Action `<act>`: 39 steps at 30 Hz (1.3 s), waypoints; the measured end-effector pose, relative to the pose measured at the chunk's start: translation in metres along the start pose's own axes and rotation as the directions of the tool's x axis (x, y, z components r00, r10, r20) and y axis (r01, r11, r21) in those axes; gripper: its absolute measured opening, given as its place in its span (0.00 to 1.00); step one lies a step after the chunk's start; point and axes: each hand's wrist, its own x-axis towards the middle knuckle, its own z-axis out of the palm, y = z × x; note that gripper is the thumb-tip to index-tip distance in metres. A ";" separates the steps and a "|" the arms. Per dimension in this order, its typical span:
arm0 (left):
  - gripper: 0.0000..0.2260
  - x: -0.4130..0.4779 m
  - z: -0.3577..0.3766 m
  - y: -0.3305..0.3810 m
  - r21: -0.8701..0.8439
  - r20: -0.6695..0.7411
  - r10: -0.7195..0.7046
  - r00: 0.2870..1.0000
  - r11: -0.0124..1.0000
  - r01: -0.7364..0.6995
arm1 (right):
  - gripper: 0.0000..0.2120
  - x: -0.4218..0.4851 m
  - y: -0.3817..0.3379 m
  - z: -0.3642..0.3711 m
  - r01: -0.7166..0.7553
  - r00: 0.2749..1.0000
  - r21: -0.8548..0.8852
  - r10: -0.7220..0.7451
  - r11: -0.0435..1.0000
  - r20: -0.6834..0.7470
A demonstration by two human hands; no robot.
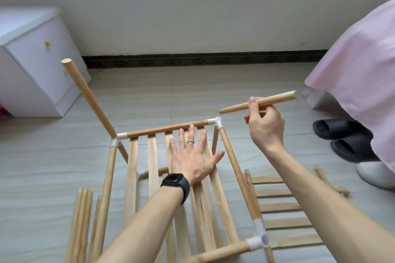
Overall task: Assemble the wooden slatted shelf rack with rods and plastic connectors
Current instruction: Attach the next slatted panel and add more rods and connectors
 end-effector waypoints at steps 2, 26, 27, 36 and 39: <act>0.40 0.003 0.005 0.000 0.040 -0.021 -0.007 1.000 0.999 0.008 | 0.15 0.010 -0.005 0.006 0.089 0.996 -0.035 -0.088 0.995 0.025; 0.38 0.005 0.014 0.004 0.051 -0.049 -0.001 0.999 0.999 0.004 | 0.16 0.063 -0.034 0.057 0.238 0.950 -0.369 -0.137 0.899 0.280; 0.38 0.005 0.014 0.004 0.054 -0.045 0.000 0.999 0.999 0.003 | 0.16 0.060 -0.034 0.057 0.237 0.951 -0.358 -0.139 0.903 0.277; 0.33 -0.005 -0.020 -0.011 -0.057 0.132 0.100 0.986 0.994 -0.094 | 0.15 0.041 -0.027 0.058 0.106 0.961 -0.446 0.024 0.889 0.276; 0.28 -0.029 -0.049 -0.050 -0.123 0.010 0.095 0.995 0.988 -0.093 | 0.20 -0.006 -0.017 0.060 0.051 0.932 -0.450 0.119 0.891 0.342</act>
